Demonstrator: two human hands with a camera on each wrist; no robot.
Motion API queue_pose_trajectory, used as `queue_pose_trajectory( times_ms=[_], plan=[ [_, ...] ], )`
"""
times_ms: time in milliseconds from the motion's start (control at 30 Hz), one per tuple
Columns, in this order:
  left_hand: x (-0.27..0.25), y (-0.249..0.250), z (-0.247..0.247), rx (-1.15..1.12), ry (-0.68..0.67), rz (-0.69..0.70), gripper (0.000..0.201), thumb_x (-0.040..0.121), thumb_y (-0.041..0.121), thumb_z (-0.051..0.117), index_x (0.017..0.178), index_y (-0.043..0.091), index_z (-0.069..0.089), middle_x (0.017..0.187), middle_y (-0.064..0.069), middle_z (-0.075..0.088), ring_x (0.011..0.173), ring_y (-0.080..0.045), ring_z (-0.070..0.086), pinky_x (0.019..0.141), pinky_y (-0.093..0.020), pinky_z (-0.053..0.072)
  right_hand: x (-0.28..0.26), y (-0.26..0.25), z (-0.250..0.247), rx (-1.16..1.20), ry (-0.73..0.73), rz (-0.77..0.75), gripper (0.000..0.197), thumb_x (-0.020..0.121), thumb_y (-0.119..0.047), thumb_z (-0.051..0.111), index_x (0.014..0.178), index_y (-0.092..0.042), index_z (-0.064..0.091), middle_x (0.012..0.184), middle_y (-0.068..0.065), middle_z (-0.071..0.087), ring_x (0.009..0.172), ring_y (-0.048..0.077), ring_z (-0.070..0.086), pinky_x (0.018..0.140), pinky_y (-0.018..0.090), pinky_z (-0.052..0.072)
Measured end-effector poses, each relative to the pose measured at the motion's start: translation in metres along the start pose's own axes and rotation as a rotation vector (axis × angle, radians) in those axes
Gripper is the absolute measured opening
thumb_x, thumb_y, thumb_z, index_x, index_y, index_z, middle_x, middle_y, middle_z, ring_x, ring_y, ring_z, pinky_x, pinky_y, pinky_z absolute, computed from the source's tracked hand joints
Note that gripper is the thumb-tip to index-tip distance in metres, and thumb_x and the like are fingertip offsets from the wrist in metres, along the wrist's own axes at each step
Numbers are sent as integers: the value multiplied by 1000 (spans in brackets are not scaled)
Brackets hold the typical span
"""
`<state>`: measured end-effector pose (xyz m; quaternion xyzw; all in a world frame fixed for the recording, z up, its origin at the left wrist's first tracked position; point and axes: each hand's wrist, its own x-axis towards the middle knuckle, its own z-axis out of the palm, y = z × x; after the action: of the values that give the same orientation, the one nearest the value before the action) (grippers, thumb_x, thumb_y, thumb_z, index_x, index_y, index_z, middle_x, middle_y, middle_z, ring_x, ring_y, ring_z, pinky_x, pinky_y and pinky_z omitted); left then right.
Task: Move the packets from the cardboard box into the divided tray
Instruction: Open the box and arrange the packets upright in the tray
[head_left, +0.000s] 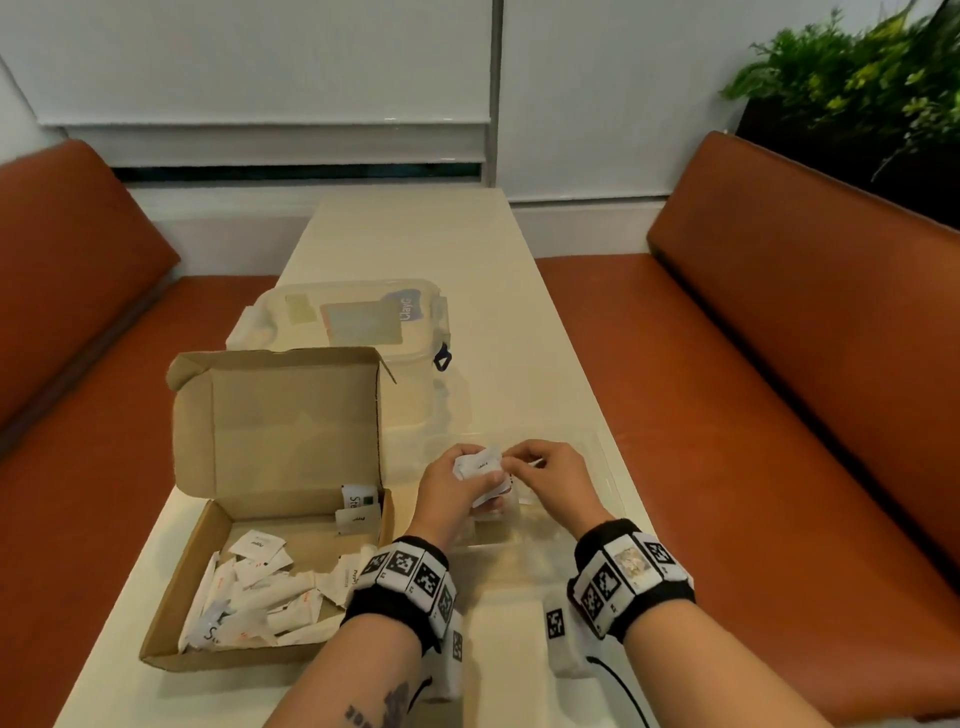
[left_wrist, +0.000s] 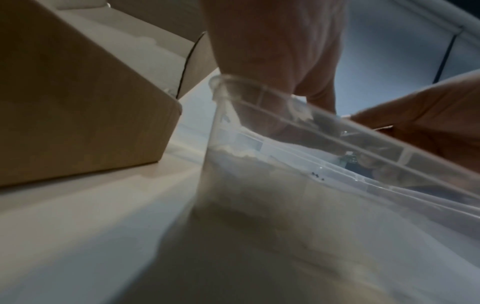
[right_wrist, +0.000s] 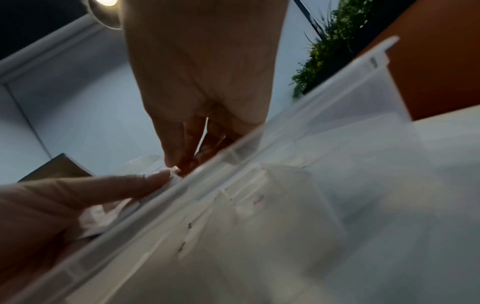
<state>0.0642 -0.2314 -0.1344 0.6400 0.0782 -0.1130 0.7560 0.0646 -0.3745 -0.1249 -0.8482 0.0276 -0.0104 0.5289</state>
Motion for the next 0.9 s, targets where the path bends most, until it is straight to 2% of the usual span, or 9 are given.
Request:
queue_pose_trajectory(
  times_ms=[167, 267, 367, 433, 500, 600, 733, 833, 900],
  plan=[
    [1, 2, -1, 102, 27, 52, 27, 79, -5, 68, 95, 17, 64, 98, -12, 65, 81, -23, 68, 69, -37, 60, -5, 9, -1, 149, 55, 70, 9, 87, -13, 64, 79, -16, 67, 70, -10, 60, 65, 3, 53, 65, 15, 40],
    [2, 3, -3, 92, 18, 46, 24, 80, -6, 66, 90, 15, 65, 98, -18, 67, 87, -32, 68, 74, -41, 60, -6, 10, -1, 186, 63, 83, 8, 89, -16, 62, 83, -17, 66, 73, -7, 61, 67, 7, 54, 64, 17, 42],
    [2, 2, -1, 214, -42, 58, 24, 78, -3, 68, 91, 18, 67, 98, -16, 68, 95, -35, 66, 81, -49, 57, -7, 8, 1, 190, 34, 59, 4, 85, -16, 66, 87, -15, 69, 76, -4, 62, 67, 7, 53, 65, 18, 44],
    [1, 1, 1, 223, -28, 66, 25, 79, -1, 67, 92, 20, 68, 98, -12, 69, 96, -34, 66, 81, -48, 57, -8, 10, 2, 180, 49, 67, 3, 84, -14, 66, 86, -13, 69, 72, -4, 59, 66, 8, 51, 64, 17, 43],
    [2, 0, 1, 269, 54, 119, 24, 80, 3, 65, 93, 22, 68, 100, -8, 69, 96, -27, 67, 81, -43, 57, -7, 14, 1, 165, 98, 82, 3, 85, -12, 65, 85, -13, 68, 67, -5, 56, 64, 7, 50, 61, 13, 40],
    [2, -2, -2, 160, 164, 147, 23, 84, 1, 61, 91, 22, 66, 100, -13, 69, 89, -21, 70, 68, -30, 57, -8, 18, 1, 179, 133, 98, 8, 84, -12, 67, 80, -18, 63, 67, -8, 59, 62, 3, 53, 56, 7, 40],
    [2, -4, -4, 119, 167, 118, 24, 85, 0, 60, 94, 22, 65, 101, -16, 69, 86, -23, 70, 72, -37, 56, -8, 17, 1, 257, 110, 145, 13, 83, -9, 68, 78, -15, 58, 67, 0, 63, 60, 10, 58, 58, 17, 47],
    [0, -4, -2, 214, 123, 112, 22, 81, 8, 69, 89, 28, 67, 100, -8, 69, 90, -22, 69, 79, -43, 58, -7, 10, 2, 435, 60, 165, 15, 84, 1, 64, 78, -9, 55, 67, 7, 63, 56, 16, 61, 58, 23, 53],
    [-1, -3, -1, 266, 120, 120, 22, 78, 10, 74, 86, 30, 68, 96, -2, 68, 92, -24, 67, 79, -43, 58, -8, 6, 4, 518, 23, 172, 12, 83, 3, 64, 80, -6, 56, 67, 8, 61, 54, 17, 61, 57, 23, 54]
  ],
)
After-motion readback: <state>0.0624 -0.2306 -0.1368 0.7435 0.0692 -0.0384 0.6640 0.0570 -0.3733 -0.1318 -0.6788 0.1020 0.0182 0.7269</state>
